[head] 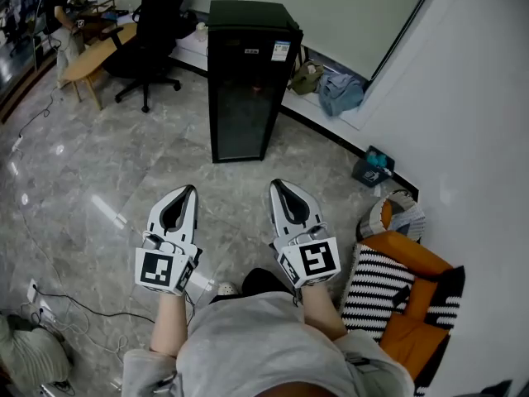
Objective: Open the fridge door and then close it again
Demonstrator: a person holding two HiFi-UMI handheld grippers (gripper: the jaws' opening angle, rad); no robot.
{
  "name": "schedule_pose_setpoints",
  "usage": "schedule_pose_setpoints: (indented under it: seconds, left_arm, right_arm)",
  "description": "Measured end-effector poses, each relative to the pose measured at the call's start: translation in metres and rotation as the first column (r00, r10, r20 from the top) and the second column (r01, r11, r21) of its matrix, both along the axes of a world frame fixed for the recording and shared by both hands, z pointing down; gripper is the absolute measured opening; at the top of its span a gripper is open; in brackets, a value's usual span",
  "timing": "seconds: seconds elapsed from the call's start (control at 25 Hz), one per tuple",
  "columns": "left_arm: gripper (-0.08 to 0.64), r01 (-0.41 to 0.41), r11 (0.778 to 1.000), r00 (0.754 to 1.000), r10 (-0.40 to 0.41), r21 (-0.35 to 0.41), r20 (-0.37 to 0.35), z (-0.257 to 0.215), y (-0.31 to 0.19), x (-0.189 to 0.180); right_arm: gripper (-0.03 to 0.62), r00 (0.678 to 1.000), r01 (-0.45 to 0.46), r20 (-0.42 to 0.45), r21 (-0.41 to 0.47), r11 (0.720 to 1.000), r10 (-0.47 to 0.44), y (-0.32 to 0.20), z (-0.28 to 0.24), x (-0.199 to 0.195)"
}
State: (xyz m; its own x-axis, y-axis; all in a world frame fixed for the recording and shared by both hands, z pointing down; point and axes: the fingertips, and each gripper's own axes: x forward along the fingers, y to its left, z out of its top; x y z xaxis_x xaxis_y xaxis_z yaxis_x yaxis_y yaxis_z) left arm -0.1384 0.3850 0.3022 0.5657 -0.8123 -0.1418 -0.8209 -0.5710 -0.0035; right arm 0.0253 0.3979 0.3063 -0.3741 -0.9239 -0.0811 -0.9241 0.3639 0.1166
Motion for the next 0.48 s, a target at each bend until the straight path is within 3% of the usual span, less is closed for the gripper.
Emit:
schedule_pose_setpoints:
  seconds: [0.24,0.48]
  left_arm:
    - [0.015,-0.008,1.000,1.000,0.008,-0.007,-0.007,0.004,-0.028,-0.001]
    - [0.015,0.000,1.000,1.000,0.000,-0.020,0.031,0.014,-0.076,0.005]
  right_arm:
    - [0.025,1.000,-0.017,-0.006,-0.015,1.000,0.017,-0.025,0.004,0.001]
    - [0.025,1.000,-0.001,0.001,-0.008,1.000,0.001,-0.079,0.005,0.009]
